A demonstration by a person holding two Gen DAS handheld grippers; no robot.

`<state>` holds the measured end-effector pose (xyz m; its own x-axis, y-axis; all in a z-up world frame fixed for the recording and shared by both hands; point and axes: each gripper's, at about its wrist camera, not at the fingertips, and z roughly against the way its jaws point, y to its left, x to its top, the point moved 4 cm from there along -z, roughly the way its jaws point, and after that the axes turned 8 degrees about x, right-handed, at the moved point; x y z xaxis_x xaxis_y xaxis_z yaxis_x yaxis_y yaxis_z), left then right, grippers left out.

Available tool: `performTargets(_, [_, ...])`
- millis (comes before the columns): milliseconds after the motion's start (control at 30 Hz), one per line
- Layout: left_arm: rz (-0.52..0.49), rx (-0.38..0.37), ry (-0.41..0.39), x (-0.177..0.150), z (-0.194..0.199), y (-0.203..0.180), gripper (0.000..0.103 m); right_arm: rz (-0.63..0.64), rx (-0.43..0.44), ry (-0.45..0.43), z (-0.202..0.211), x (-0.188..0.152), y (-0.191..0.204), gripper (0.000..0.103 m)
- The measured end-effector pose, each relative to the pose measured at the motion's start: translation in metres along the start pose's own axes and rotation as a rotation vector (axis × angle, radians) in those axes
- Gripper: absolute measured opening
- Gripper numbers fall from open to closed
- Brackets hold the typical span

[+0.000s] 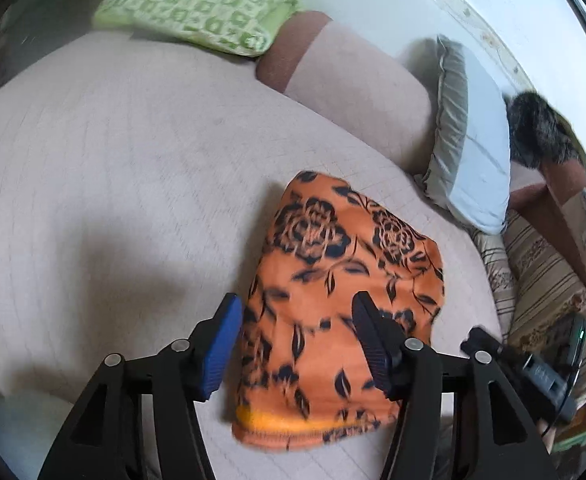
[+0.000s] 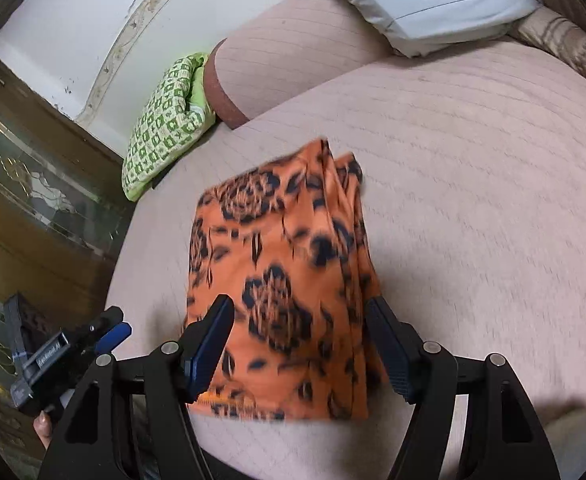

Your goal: Fold small clothes

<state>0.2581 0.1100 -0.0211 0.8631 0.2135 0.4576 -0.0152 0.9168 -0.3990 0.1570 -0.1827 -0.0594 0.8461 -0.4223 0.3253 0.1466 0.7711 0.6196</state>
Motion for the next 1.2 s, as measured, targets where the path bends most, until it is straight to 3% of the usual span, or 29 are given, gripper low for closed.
performTargets(200, [0.021, -0.06, 0.115, 0.054, -0.071, -0.02, 0.058, -0.036, 0.055, -0.006, -0.031, 0.059, -0.015, 0.07])
performTargets(333, [0.003, -0.089, 0.187, 0.082, -0.123, -0.035, 0.058, -0.086, 0.083, 0.017, -0.066, 0.09, -0.03, 0.052])
performTargets(433, [0.007, -0.11, 0.173, 0.093, -0.155, -0.028, 0.059, -0.058, 0.09, 0.027, -0.088, 0.099, -0.036, 0.047])
performTargets(500, [0.064, -0.171, 0.209, 0.094, -0.17, -0.017, 0.063, -0.056, 0.068, 0.045, -0.103, 0.094, -0.047, 0.044])
performTargets(567, [0.118, -0.222, 0.228, 0.099, -0.179, -0.013, 0.063, -0.094, 0.036, 0.08, -0.114, 0.088, -0.059, 0.031])
performTargets(600, [0.12, -0.228, 0.231, 0.1, -0.183, -0.011, 0.063, -0.107, 0.042, 0.094, -0.116, 0.089, -0.061, 0.016])
performTargets(667, [0.135, -0.243, 0.238, 0.103, -0.188, -0.009, 0.063, -0.076, 0.047, 0.098, -0.115, 0.095, -0.053, 0.007])
performTargets(733, [0.138, -0.233, 0.238, 0.103, -0.194, -0.005, 0.058, -0.022, 0.02, 0.084, -0.109, 0.095, -0.043, 0.007])
performTargets(767, [0.115, -0.212, 0.23, 0.102, -0.193, -0.005, 0.043, -0.004, 0.021, 0.075, -0.108, 0.095, -0.04, 0.007])
performTargets(800, [0.064, -0.162, 0.188, 0.105, -0.189, -0.009, 0.034, 0.0, 0.016, 0.077, -0.11, 0.095, -0.04, 0.007])
performTargets(900, [0.028, -0.157, 0.147, 0.103, -0.177, -0.019, 0.025, -0.045, 0.001, 0.094, -0.119, 0.095, -0.054, 0.006])
performTargets(1033, [0.034, -0.133, 0.157, 0.102, -0.19, -0.011, 0.023, 0.039, -0.003, 0.013, -0.1, 0.101, -0.038, 0.005])
performTargets(1133, [0.028, -0.107, 0.149, 0.098, -0.194, -0.01, 0.025, -0.009, -0.039, 0.104, -0.131, 0.093, -0.057, 0.005])
performTargets(1200, [0.004, -0.095, 0.119, 0.097, -0.191, -0.014, 0.032, -0.011, -0.032, 0.114, -0.136, 0.09, -0.06, 0.005])
